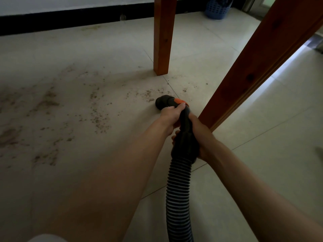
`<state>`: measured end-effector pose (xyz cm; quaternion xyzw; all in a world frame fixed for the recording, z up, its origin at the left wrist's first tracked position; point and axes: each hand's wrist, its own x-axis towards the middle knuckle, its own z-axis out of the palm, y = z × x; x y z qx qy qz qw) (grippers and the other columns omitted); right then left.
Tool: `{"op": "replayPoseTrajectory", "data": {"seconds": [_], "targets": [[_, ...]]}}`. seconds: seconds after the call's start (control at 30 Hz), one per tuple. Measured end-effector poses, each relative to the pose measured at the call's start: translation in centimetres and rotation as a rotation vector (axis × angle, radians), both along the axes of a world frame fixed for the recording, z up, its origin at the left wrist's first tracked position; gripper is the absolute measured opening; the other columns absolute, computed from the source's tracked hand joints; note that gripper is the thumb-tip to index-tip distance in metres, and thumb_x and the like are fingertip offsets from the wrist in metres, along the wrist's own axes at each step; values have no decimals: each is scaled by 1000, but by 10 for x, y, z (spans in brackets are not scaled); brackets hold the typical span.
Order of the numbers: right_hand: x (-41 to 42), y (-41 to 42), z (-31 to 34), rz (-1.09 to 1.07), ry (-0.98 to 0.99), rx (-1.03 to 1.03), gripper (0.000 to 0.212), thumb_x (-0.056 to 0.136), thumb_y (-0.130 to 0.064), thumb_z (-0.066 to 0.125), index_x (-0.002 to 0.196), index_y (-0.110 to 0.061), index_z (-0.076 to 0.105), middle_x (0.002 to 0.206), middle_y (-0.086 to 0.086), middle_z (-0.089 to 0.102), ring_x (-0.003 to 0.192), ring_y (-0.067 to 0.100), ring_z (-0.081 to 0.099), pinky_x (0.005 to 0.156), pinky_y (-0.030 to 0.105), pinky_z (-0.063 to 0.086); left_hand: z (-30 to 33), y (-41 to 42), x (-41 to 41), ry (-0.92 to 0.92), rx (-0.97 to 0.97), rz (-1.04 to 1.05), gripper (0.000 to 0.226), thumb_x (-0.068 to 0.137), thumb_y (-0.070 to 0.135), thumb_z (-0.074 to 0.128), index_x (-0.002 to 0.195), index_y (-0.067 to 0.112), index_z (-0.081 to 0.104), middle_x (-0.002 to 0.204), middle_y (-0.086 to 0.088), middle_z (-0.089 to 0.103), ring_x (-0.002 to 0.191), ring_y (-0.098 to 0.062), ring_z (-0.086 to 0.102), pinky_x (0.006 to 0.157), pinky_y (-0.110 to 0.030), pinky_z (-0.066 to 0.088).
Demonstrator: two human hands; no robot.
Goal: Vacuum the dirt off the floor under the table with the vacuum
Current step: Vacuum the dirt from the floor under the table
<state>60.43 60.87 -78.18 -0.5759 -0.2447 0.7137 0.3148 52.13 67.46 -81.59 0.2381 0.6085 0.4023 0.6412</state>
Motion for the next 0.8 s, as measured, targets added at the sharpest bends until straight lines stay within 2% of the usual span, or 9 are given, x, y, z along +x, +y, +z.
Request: {"op": "replayPoseTrajectory", "data": {"seconds": [0.13, 0.23, 0.33, 0.4, 0.47, 0.53, 0.63, 0.7, 0.8], "targets": [[8, 3, -4, -86, -41, 30, 42, 98, -47, 43, 105, -6, 54, 50, 7, 63, 45, 19, 63, 48, 29, 55, 3, 1, 14, -30, 16, -42, 37, 94, 23, 55, 122, -2, 56, 117, -17, 61, 102, -28, 60, 78, -33, 51], [10, 5, -7, -148, -53, 56, 43, 98, -44, 44, 113, -5, 52, 66, 12, 64, 49, 20, 63, 46, 28, 54, 4, 0, 19, -30, 48, -95, 31, 95, 21, 53, 119, 1, 59, 99, -11, 63, 91, -24, 58, 70, -29, 48], [10, 7, -11, -173, -90, 84, 44, 98, -43, 43, 120, -5, 49, 81, 15, 62, 61, 23, 64, 46, 28, 54, 3, -2, 17, 20, 77, -179, 33, 96, 24, 52, 125, 9, 56, 89, -2, 60, 86, -19, 56, 79, -30, 46], [9, 10, -11, -168, -97, 100, 37, 99, -41, 42, 109, -7, 51, 77, 13, 62, 60, 23, 64, 48, 29, 55, 1, -2, 12, 49, 95, -223, 39, 95, 26, 53, 132, 13, 53, 99, -2, 61, 96, -22, 55, 86, -33, 44], [7, 13, -10, -165, -86, 102, 31, 99, -40, 42, 96, -10, 51, 72, 12, 62, 56, 21, 64, 50, 29, 57, 1, -2, 7, 47, 104, -230, 40, 94, 26, 55, 133, 15, 52, 107, -3, 60, 102, -23, 53, 82, -32, 43], [5, 16, -9, -153, -85, 90, 34, 99, -42, 42, 97, -9, 52, 72, 12, 63, 54, 21, 64, 51, 29, 56, 2, -2, 1, 34, 106, -220, 34, 94, 25, 56, 127, 17, 56, 102, 0, 60, 104, -24, 52, 83, -32, 43], [-1, 19, -11, -113, -65, 84, 46, 99, -45, 40, 116, -4, 50, 77, 14, 63, 56, 21, 65, 53, 31, 53, 1, -2, -5, 21, 109, -208, 19, 95, 24, 54, 113, 24, 60, 95, 2, 60, 103, -25, 53, 93, -37, 42], [-3, 20, -13, -99, -45, 74, 50, 99, -46, 39, 122, -3, 49, 74, 13, 64, 55, 21, 66, 54, 31, 53, 2, -2, -9, 14, 104, -197, 12, 95, 22, 53, 105, 26, 60, 92, 2, 59, 96, -22, 52, 89, -35, 42], [-5, 23, -13, -72, -7, 45, 49, 98, -47, 40, 118, -3, 49, 58, 9, 65, 52, 20, 65, 53, 30, 54, 2, -2, -13, 6, 116, -187, 9, 96, 21, 52, 91, 26, 58, 89, 2, 59, 88, -19, 53, 81, -32, 41]]}}
